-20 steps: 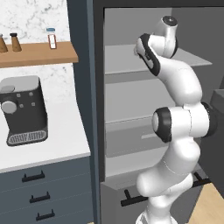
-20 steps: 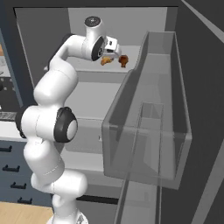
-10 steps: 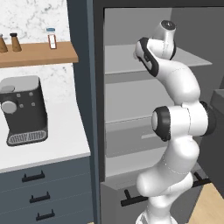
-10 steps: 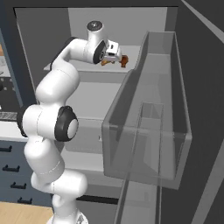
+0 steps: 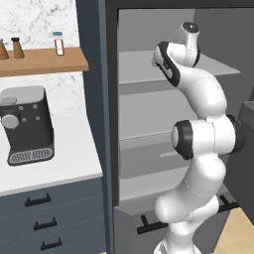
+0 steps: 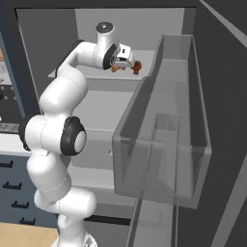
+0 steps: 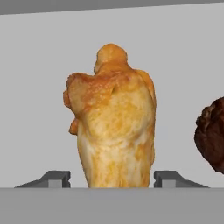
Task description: Place one sweet potato and one chicken drumstick in each tupperware on the nearby counter, to pack two identical lunches.
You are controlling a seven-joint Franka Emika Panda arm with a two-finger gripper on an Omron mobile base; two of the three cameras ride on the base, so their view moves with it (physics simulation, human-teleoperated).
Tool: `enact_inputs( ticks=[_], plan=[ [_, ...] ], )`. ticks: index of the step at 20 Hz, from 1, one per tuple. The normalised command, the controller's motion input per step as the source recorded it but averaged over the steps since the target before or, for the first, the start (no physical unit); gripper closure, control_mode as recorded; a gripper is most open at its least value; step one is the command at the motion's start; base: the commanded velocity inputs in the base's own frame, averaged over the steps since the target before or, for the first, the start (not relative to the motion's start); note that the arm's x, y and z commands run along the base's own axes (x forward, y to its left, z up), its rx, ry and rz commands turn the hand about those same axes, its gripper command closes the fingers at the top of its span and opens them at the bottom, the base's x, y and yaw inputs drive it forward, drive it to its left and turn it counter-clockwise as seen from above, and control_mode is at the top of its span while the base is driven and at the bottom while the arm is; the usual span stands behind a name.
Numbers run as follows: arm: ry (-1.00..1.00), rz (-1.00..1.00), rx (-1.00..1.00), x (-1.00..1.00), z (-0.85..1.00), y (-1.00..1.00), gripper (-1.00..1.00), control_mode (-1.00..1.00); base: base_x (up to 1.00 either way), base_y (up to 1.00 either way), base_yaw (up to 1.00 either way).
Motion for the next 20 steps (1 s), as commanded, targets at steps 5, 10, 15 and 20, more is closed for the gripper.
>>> enact_inputs(
  ticks=[5, 10, 15, 20],
  plan=[
    [0.04, 0.00, 0.00, -0.07, -0.08, 0.00, 1.00, -1.00, 0.00, 0.00, 0.00],
    [-0.01, 0.05, 0.00, -0.65, -0.06, 0.00, 1.00, -1.00, 0.00, 0.00, 0.00],
    [-0.10, 0.21, 0.00, -1.00, 0.00, 0.09, 1.00, -1.00, 0.00, 0.00, 0.00],
    [-0.01, 0.26, -0.04, -1.00, 0.00, 0.08, 1.00, -1.00, 0.00, 0.00, 0.00]
  ],
)
